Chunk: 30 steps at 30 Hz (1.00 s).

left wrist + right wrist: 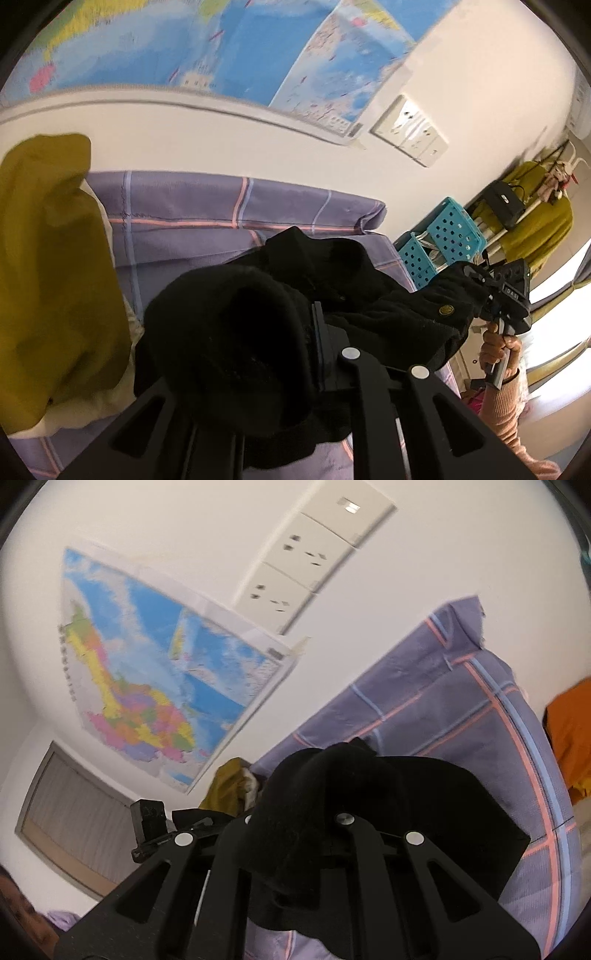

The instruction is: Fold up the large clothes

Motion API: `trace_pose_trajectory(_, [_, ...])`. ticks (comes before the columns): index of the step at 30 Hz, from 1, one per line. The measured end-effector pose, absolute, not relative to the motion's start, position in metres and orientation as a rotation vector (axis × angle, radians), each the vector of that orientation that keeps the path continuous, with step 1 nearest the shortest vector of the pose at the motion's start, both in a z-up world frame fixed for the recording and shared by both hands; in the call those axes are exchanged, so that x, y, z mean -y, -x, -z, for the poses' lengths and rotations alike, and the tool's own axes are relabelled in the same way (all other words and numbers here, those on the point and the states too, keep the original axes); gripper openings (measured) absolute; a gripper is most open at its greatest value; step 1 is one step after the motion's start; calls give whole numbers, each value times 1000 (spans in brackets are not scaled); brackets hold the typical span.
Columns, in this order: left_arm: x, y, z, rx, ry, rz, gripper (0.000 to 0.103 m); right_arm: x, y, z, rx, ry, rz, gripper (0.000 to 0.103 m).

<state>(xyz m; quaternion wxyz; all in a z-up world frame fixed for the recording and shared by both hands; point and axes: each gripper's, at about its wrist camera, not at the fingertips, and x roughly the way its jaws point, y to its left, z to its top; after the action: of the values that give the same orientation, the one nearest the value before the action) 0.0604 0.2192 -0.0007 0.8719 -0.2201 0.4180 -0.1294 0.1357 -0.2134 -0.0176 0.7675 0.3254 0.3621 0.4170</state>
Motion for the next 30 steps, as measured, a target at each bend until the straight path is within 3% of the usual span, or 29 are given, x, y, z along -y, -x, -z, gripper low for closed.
trace_pose_trajectory(12, [-236,-107,33,-956,547,234,13,200,-180,56,-908,-744,-811,12])
trace_pose_trajectory(17, [-244,-124,46,-989,593,214,15,194,-191,60,-927,-759,-786,31])
trace_pose_trajectory(19, [-246,-129,52,-1003,612,210,15,193,-189,57,-917,-760,-790,57])
trace_pose_trajectory(20, [-246,-131,53,-1008,622,210,15,194,-185,53,-896,-769,-795,61])
trace_pose_trajectory(25, [-253,-138,67,-1036,690,212,16,209,-162,30,-782,-770,-831,65])
trace_pose_trajectory(30, [-252,-143,73,-1056,708,216,16,161,-121,-1,-720,-402,-893,63])
